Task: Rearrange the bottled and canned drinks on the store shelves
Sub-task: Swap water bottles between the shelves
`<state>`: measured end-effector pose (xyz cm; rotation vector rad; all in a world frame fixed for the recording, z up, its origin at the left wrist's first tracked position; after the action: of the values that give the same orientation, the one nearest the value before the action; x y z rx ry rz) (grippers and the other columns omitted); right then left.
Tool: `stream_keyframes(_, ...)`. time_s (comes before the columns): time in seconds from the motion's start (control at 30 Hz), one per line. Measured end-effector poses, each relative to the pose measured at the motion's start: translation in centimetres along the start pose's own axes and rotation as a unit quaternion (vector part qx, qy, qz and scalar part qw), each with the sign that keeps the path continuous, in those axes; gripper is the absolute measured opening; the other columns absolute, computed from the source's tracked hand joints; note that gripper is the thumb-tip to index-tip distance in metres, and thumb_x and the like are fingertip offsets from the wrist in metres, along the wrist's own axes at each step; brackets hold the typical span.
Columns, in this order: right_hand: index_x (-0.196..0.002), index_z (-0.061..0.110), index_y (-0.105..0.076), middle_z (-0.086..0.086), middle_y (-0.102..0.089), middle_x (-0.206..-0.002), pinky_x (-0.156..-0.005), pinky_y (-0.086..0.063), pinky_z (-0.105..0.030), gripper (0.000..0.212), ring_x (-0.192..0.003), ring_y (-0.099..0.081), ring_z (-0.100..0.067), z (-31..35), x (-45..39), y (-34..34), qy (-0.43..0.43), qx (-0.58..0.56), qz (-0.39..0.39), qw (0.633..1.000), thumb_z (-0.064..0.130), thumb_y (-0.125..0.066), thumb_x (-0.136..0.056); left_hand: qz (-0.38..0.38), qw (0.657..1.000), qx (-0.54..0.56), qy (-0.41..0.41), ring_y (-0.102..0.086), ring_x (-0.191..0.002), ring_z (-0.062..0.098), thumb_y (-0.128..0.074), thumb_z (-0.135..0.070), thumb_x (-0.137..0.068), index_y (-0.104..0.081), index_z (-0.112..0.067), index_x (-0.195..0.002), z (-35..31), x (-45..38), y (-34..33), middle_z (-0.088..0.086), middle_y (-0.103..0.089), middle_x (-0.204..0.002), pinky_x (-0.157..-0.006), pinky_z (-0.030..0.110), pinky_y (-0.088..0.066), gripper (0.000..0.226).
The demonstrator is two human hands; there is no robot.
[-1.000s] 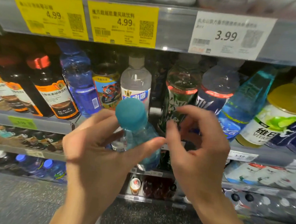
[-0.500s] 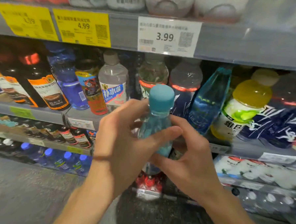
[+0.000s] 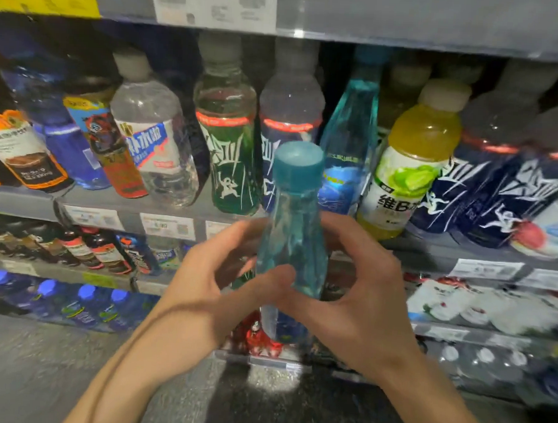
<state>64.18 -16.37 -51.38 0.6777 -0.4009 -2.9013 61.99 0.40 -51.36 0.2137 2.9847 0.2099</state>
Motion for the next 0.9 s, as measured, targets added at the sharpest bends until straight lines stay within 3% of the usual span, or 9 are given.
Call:
stream_keyframes(0.1, -0.118, 0.023, -0.067, 0.007, -0.072, -0.105, -0.073, -0.060, -0.033, 0.060, -0.096, -0.071, -0.018, -2.1, 1.4, -0.2, -0.013, 0.007, -0.013, 1.000, 0.036, -0.094, -0.066, -0.001, 1.000, 0.011, -0.002, -0.068, -0.112, 0.009, -0.071, -0.042, -0.075, -0.068, -0.041, -0.113, 2.1, 0.3, -0.8, -0.008, -0.075, -0.115, -0.092, 0.025, -0.054, 0.039)
stream_keyframes(0.23, -0.115, 0.028, -0.069, 0.013, -0.074, -0.102, -0.070, -0.058, -0.020, 0.058, -0.097, -0.070, -0.008, -4.5, 2.9, -1.1, -0.019, 0.006, -0.033, 0.999, 0.038, -0.092, -0.063, 0.004, 1.000, -0.001, -0.008, -0.068, -0.113, 0.011, -0.069, -0.045, -0.075, -0.068, -0.046, -0.116, 5.1, 0.6, -1.4, -0.008, -0.075, -0.115, -0.097, 0.043, -0.051, 0.042)
stream_keyframes(0.37, -0.116, 0.032, -0.068, 0.016, -0.073, -0.102, -0.065, -0.056, -0.013, 0.057, -0.098, -0.069, -0.004, -7.1, 4.1, -2.2, -0.010, 0.003, -0.042, 0.999, 0.039, -0.090, -0.063, -0.001, 1.000, -0.010, -0.027, -0.066, -0.115, 0.007, -0.069, -0.048, -0.073, -0.068, -0.040, -0.123, 8.3, 0.9, -1.9, -0.012, -0.074, -0.117, -0.097, 0.040, -0.050, 0.050)
stream_keyframes(0.53, -0.117, 0.038, -0.064, 0.017, -0.072, -0.102, -0.062, -0.057, -0.018, 0.056, -0.094, -0.070, -0.006, -10.5, 5.7, -3.6, 0.045, 0.020, -0.059, 0.997, 0.046, -0.087, -0.067, 0.004, 0.997, -0.014, -0.078, -0.068, -0.112, 0.008, -0.066, -0.042, -0.078, -0.070, -0.040, -0.117, 12.2, 1.3, -2.7, -0.011, -0.075, -0.113, -0.093, 0.027, -0.055, 0.039)
stream_keyframes(0.7, -0.109, 0.021, -0.068, 0.013, -0.073, -0.096, -0.066, -0.059, -0.030, 0.049, -0.090, -0.071, -0.013, -15.4, 7.1, -4.8, 0.093, 0.033, -0.051, 0.994, 0.039, -0.090, -0.070, -0.003, 0.994, -0.016, -0.109, -0.068, -0.113, 0.011, -0.066, -0.047, -0.077, -0.070, -0.041, -0.121, 17.0, 2.0, -3.6, -0.009, -0.073, -0.118, -0.090, 0.041, -0.055, 0.044)
stream_keyframes(0.77, -0.106, 0.016, -0.068, 0.013, -0.073, -0.096, -0.067, -0.057, -0.023, 0.047, -0.089, -0.071, -0.009, -17.0, 7.6, -5.4, 0.118, 0.021, -0.049, 0.992, 0.033, -0.090, -0.069, -0.006, 0.992, -0.034, -0.121, -0.068, -0.111, 0.008, -0.065, -0.049, -0.078, -0.068, -0.042, -0.124, 18.8, 2.0, -3.7, -0.012, -0.073, -0.119, -0.088, 0.036, -0.054, 0.047)
stream_keyframes(0.83, -0.107, 0.016, -0.067, 0.011, -0.074, -0.099, -0.068, -0.054, -0.015, 0.047, -0.091, -0.072, -0.007, -18.5, 8.0, -5.9, 0.137, 0.002, -0.045, 0.989, 0.029, -0.090, -0.069, 0.004, 0.993, -0.045, -0.112, -0.069, -0.104, -0.001, -0.065, -0.055, -0.078, -0.069, -0.028, -0.127, 20.7, 1.6, -3.7, -0.019, -0.074, -0.112, -0.090, 0.029, -0.056, 0.057)
stream_keyframes(0.9, -0.111, 0.015, -0.066, 0.012, -0.074, -0.102, -0.069, -0.053, -0.015, 0.050, -0.094, -0.072, -0.008, -20.0, 8.3, -6.4, 0.150, -0.009, -0.037, 0.988, 0.032, -0.091, -0.071, -0.010, 0.991, -0.051, -0.124, -0.066, -0.102, -0.011, -0.067, -0.068, -0.072, -0.066, -0.015, -0.133, 23.4, 1.2, -2.8, -0.031, -0.071, -0.105, -0.103, 0.031, -0.050, 0.080)
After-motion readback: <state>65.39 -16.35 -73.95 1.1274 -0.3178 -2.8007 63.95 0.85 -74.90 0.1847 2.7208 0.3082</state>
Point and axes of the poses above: each hand's wrist, its own x-axis away from the middle knuckle, its own y-axis out of the back of the hand, z = x × y, the point moved 1 cm from there along -x, towards the middle knuckle
